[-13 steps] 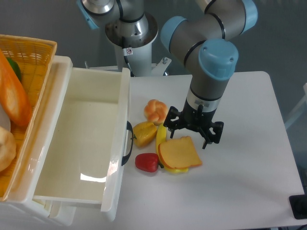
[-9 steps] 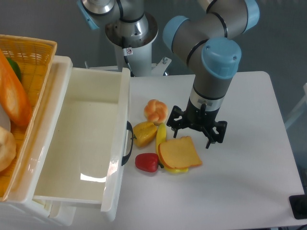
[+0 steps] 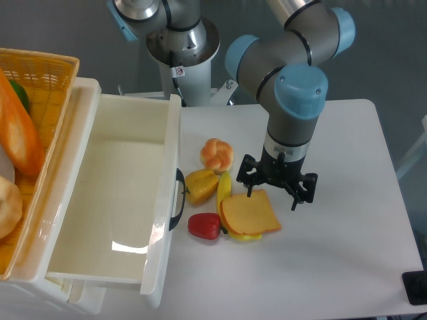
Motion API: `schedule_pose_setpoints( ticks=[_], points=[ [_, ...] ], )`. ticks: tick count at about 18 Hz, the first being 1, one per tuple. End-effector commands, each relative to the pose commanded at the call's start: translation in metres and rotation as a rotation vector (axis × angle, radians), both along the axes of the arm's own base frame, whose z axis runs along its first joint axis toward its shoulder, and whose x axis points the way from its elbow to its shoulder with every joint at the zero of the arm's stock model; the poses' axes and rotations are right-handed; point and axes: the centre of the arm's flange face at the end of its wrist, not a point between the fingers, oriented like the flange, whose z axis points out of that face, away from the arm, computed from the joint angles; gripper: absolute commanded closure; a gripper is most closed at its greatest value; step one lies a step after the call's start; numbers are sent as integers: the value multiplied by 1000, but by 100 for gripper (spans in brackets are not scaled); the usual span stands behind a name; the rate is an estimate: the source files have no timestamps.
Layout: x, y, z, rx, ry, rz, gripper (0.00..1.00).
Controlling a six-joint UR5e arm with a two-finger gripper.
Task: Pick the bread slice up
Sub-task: 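Hover the open gripper above the bread and cheese slices, then lower the gripper down onto the bread slice edge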
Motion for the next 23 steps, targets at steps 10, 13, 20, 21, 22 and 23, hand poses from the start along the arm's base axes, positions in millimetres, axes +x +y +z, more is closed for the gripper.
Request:
schedule_pose_setpoints(
  ticks=[10,13,20,21,22,23],
  points=[
    [0,1,-65,-53,-96,57,0],
    [3,1,-83,-71,-130,83,0],
    [25,6,-108,-71,-199,81,0],
    [26,7,-107,-68,-201,88,0],
    [27,9,-107,-66,-207,97,0],
    [31,12,-106,-65,-208,101,0]
  ],
)
